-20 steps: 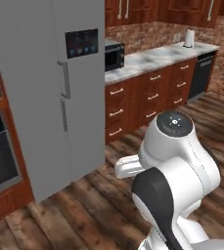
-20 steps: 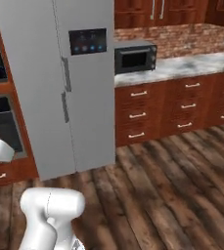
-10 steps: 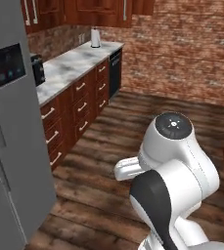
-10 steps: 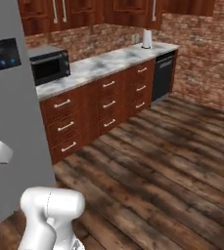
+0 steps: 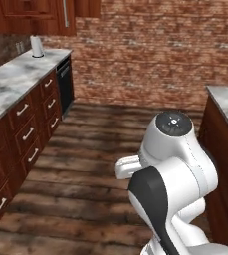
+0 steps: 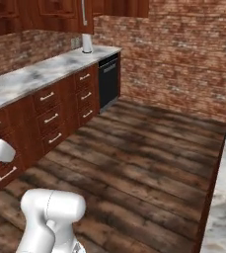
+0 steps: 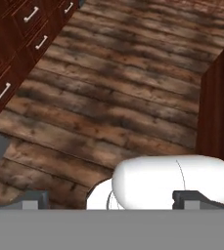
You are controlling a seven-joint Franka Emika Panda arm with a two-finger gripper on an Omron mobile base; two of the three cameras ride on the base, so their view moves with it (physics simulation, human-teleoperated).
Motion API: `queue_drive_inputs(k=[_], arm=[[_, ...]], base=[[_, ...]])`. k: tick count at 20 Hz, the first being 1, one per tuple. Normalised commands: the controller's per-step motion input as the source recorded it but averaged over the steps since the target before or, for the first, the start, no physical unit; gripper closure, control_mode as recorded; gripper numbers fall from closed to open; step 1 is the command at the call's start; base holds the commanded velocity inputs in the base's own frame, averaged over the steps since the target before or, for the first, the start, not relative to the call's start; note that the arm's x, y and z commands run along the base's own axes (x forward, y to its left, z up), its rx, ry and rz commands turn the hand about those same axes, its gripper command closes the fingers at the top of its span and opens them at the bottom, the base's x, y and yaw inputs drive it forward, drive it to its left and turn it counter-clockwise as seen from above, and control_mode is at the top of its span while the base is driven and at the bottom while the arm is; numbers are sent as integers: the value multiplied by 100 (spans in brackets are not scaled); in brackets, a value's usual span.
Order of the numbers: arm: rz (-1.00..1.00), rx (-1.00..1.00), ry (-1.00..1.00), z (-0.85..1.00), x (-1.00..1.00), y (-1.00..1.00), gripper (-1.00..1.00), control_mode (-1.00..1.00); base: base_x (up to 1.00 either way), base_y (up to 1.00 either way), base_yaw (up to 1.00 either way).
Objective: Move the cutting board and knife to the sink. Then move spray from the cabinet to the counter.
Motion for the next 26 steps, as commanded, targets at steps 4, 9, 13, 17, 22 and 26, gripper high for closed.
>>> queue_drive_inputs(k=[4,9,13,17,22,26], arm=[[0,0,0,0,0,0,-100,100],[0,0,0,0,0,0,-100,100],[0,0,0,0,0,0,-100,100],[0,0,0,0,0,0,-100,100],[0,0,0,0,0,0,-100,100],[0,0,0,0,0,0,-100,100]], base=[[100,6,-36],[100,16,-40],[100,22,-40],[100,39,-38],[100,47,-37],[100,66,-33]])
